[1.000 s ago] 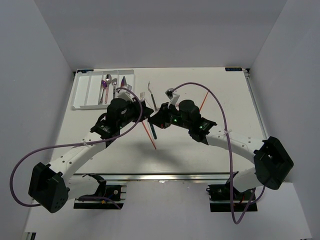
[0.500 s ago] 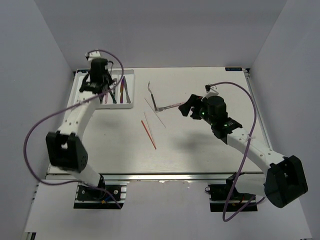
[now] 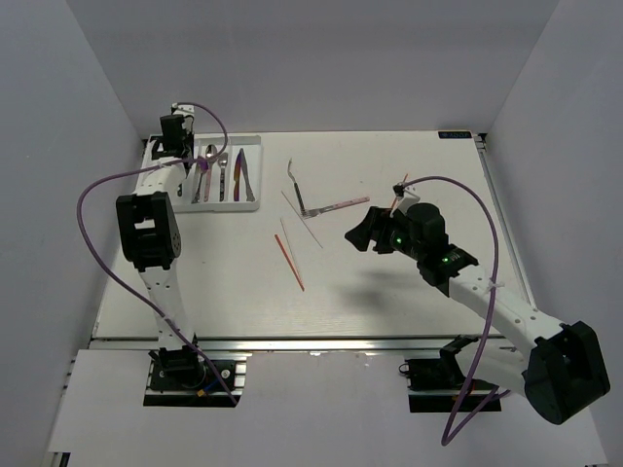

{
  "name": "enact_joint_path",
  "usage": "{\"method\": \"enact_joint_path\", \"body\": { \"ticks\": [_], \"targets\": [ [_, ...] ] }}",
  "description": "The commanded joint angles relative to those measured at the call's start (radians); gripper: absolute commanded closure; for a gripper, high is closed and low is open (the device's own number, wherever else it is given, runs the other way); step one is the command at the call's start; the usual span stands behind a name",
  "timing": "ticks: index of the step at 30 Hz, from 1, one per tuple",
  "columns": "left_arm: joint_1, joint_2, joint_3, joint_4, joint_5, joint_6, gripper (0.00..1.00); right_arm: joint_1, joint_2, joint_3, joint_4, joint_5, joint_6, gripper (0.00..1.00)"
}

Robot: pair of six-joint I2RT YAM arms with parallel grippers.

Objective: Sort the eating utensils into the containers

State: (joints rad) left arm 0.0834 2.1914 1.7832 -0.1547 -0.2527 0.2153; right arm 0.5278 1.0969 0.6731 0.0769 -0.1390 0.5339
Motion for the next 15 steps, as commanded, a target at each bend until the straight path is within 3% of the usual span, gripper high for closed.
{"method": "enact_joint_path", "body": {
  "ticks": [1,15],
  "targets": [
    [0.035,-0.053,0.033,0.139,0.092,0.062,1.00,0.003,-0.009,0.005,0.038,-0.048,-0.031,0.18],
    [0.052,0.071,-0.034,0.188,0.167,0.039,0.97,0.005,0.037,0.022,0.043,-0.056,-0.038,0.18]
  ]
}}
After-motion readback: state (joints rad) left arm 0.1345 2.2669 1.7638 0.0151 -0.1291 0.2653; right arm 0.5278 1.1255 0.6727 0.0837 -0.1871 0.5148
